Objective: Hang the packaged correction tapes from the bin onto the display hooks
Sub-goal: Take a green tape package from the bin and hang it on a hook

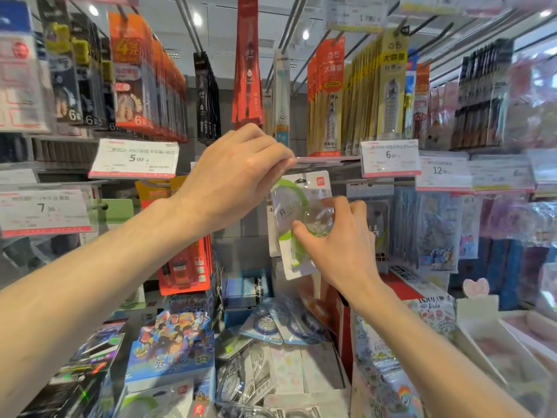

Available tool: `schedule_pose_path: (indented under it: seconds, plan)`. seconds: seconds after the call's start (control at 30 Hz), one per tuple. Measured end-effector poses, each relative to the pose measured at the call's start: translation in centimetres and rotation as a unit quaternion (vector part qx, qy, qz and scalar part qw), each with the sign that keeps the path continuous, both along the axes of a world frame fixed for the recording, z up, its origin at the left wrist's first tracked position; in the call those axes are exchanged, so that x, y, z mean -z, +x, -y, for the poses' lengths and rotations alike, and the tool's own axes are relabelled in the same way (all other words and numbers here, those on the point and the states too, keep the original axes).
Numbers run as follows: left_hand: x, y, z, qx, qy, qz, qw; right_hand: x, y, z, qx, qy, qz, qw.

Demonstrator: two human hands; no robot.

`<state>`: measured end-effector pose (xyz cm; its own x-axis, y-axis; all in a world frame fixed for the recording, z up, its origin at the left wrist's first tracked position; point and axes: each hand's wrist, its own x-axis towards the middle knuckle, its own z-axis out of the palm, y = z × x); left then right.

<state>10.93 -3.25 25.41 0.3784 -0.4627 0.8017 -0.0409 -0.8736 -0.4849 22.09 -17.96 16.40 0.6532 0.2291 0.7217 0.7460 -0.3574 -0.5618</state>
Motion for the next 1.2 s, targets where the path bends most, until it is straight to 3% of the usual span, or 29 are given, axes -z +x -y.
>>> schedule_pose_path:
  seconds: [0.93,1.2]
  plan:
    - [0.4,-0.3,-0.4,-0.023,0.005,-0.021,0.999,0.6,4.8,-8.6,0.088,-0.042,-0.103,0.990]
    - [1.6,-0.2,-0.1,-0.032,-0.007,0.014,0.999,3.9,3.5,-7.2,0.011,-0.103,-0.058,0.993]
